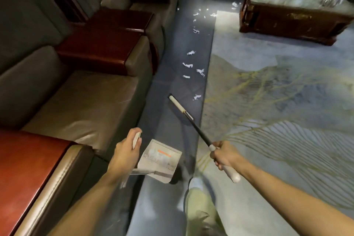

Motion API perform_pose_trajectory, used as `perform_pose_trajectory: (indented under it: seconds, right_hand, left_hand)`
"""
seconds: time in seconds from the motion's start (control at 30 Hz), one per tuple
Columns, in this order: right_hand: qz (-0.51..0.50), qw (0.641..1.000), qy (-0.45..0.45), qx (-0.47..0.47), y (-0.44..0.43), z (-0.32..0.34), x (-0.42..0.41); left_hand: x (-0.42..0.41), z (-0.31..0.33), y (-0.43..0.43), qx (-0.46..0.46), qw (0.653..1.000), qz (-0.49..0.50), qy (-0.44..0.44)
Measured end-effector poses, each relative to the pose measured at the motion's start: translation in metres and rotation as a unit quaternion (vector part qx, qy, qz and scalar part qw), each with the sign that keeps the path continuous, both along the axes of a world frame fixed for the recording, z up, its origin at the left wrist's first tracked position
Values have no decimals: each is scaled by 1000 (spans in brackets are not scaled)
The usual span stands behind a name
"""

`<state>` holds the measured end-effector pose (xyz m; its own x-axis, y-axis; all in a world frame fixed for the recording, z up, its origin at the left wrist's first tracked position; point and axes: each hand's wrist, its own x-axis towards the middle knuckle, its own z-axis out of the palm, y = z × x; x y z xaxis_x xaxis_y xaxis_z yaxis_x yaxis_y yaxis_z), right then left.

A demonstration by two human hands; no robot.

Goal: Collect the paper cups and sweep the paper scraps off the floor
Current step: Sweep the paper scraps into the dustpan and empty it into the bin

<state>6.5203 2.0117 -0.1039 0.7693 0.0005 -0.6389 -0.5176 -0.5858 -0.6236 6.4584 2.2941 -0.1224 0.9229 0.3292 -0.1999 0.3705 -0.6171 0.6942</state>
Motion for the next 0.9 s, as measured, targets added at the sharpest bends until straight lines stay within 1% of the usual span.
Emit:
perform_pose_trajectory:
  seconds: [0.1,0.23,0.4,0.5,0.67,0.77,0.83,0.9]
  right_hand:
    - [16,1000,-7,8,-19,-10,84]
    - [15,1000,-6,2,-40,-7,185]
    - [1,1000,18,0,-47,-5,297]
    - [14,999,19,-29,-47,-5,359]
    - [-53,999,12,-4,-39,-22,459]
    - [-55,998,30,5,-39,-25,515]
    - [-43,999,26,-10,-38,-24,551]
    - [-18,999,18,-29,-37,-25,593]
  left_hand:
    - [74,3,-7,5,1000,12,-14]
    - [175,8,-23,13,999,25,-28]
    - [279,10,-33,11,1000,22,12]
    - [337,7,-33,19,1000,8,18]
    - [441,-16,-31,62,998,-18,-17]
    - [493,-22,-35,36,999,-10,28]
    - [516,-24,-37,51,997,-23,43]
    - [541,-30,-39,16,998,-25,56]
